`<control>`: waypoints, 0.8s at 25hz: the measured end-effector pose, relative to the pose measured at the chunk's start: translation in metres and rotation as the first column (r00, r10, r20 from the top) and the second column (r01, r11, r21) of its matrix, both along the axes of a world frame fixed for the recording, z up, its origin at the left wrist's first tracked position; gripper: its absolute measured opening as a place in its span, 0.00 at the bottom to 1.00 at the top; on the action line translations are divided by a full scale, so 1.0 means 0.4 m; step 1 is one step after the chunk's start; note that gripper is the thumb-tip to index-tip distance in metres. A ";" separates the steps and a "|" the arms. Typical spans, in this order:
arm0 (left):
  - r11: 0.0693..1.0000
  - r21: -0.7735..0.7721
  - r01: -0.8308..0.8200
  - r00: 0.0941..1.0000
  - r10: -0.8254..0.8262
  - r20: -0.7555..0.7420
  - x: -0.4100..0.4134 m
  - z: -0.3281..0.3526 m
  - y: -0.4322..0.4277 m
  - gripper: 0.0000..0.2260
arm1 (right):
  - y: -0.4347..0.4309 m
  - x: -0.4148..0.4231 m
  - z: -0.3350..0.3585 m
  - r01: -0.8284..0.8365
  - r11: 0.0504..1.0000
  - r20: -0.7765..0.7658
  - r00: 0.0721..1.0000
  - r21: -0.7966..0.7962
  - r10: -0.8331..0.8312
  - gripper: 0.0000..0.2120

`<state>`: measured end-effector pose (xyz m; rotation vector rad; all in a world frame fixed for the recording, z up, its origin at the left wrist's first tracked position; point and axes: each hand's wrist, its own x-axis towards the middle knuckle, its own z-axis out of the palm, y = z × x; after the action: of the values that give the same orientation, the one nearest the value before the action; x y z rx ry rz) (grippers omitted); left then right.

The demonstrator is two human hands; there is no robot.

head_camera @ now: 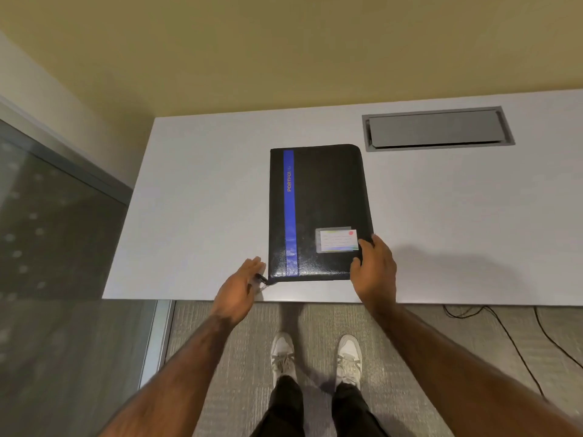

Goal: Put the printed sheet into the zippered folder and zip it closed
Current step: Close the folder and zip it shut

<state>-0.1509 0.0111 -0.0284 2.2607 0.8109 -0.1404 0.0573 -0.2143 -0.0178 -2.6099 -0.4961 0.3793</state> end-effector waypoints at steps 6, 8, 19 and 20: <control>0.957 0.209 0.202 0.979 -0.197 -0.043 -0.028 0.014 0.027 0.12 | 0.088 -0.188 0.000 -0.252 0.958 -0.044 0.965 0.134 0.260 0.05; 0.941 0.228 0.250 0.968 -0.242 -0.065 -0.008 0.014 0.019 0.10 | 0.138 -0.249 -0.006 -0.235 0.968 -0.243 0.937 0.090 0.251 0.08; 0.988 -0.120 0.094 0.995 -0.097 -0.022 -0.015 0.005 0.022 0.10 | 0.286 -0.357 -0.036 0.131 0.990 -0.422 0.901 0.053 -0.097 0.07; 0.990 -0.116 0.083 0.996 -0.087 -0.031 -0.015 0.007 0.022 0.10 | 0.284 -0.359 -0.039 0.130 0.989 -0.419 0.903 0.069 -0.090 0.08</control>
<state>-0.1569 0.0200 -0.0257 2.1903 0.7069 -0.2613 -0.0863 -0.1005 -0.0336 -2.3559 -0.2116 0.8282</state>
